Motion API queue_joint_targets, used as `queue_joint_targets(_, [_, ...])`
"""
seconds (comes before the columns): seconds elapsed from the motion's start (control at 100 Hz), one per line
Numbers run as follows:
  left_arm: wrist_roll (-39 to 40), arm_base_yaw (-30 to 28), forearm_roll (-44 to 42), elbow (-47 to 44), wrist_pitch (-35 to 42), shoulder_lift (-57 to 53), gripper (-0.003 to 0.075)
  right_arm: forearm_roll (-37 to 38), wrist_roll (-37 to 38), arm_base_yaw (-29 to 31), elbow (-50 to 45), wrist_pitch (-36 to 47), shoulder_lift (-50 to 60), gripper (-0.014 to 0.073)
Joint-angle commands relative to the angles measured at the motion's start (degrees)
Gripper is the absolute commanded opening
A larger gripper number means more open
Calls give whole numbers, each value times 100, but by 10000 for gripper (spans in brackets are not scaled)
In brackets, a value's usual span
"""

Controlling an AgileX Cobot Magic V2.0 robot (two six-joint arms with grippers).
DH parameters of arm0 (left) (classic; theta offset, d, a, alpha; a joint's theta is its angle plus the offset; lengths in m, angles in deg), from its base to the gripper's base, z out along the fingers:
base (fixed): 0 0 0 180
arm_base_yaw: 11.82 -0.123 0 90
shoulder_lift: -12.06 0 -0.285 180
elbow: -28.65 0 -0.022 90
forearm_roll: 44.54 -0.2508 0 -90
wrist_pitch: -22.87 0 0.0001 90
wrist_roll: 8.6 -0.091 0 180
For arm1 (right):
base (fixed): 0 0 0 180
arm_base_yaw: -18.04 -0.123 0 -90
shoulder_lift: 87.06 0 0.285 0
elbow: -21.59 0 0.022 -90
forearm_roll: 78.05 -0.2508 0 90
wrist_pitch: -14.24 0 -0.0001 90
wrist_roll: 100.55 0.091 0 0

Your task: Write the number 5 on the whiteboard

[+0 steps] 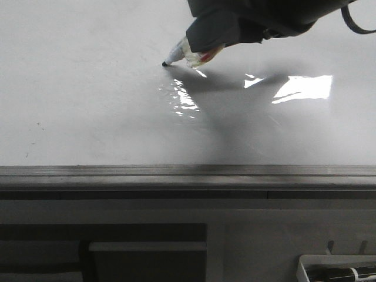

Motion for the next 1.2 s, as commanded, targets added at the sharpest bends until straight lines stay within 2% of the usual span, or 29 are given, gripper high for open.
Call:
queue_joint_targets(0.0, [48,-20,155,149,344,43,-20,-64,-58,32,140,76,-34,-41])
queue_joint_targets(0.22, [48,-20,155,149,344,43,-20,-154,-58,32,140,-508,-52,-41])
queue_joint_targets(0.72, [48,-20,155,149,344,43,-20,-164,-58,43,123,-326,-52,-40])
queue_joint_targets(1.19, [48,-20,155,149,364,43,-20,-164,-58,1054,-176,-1238,470,-40])
